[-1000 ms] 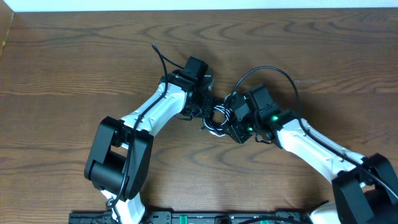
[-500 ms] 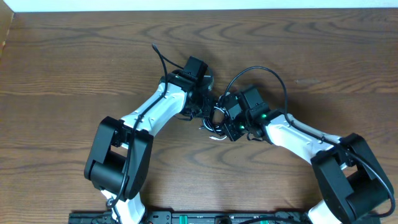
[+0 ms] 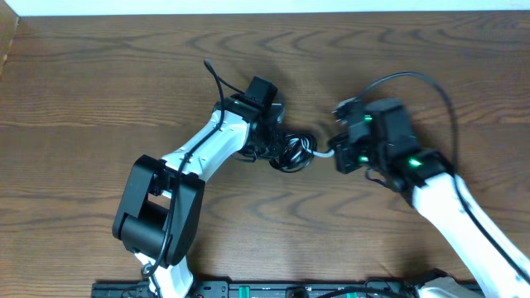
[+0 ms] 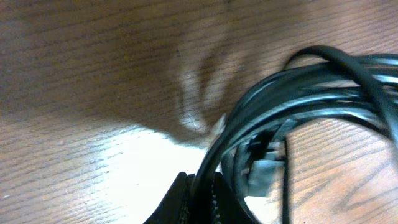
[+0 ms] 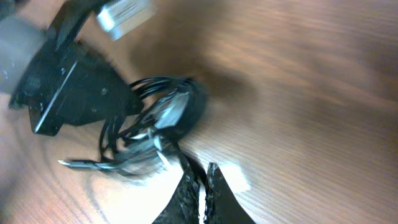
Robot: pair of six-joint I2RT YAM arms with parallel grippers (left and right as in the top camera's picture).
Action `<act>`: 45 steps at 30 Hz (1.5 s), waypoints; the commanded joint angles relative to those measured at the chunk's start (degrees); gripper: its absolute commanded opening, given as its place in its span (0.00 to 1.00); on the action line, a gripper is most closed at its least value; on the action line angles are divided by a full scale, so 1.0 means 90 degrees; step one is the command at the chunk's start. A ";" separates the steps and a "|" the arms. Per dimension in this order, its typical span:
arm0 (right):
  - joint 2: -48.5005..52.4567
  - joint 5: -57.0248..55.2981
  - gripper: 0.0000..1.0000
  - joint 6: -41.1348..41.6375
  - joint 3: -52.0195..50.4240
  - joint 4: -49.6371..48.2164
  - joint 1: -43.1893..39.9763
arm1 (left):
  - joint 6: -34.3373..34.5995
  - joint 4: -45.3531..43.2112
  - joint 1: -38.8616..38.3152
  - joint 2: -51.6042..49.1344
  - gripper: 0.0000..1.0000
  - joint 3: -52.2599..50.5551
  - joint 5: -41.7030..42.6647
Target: Untangle cables
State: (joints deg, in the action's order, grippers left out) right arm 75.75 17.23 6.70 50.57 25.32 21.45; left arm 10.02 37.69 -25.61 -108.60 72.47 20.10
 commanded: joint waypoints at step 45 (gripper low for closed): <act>0.2616 0.0554 0.08 0.0731 0.0034 -0.0874 0.0211 | -0.1326 0.0146 0.0158 0.0321 0.07 -0.0015 0.3123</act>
State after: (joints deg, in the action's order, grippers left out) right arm 97.93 22.28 12.14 50.63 18.13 23.03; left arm -0.73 38.81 -24.21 -107.35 72.47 46.28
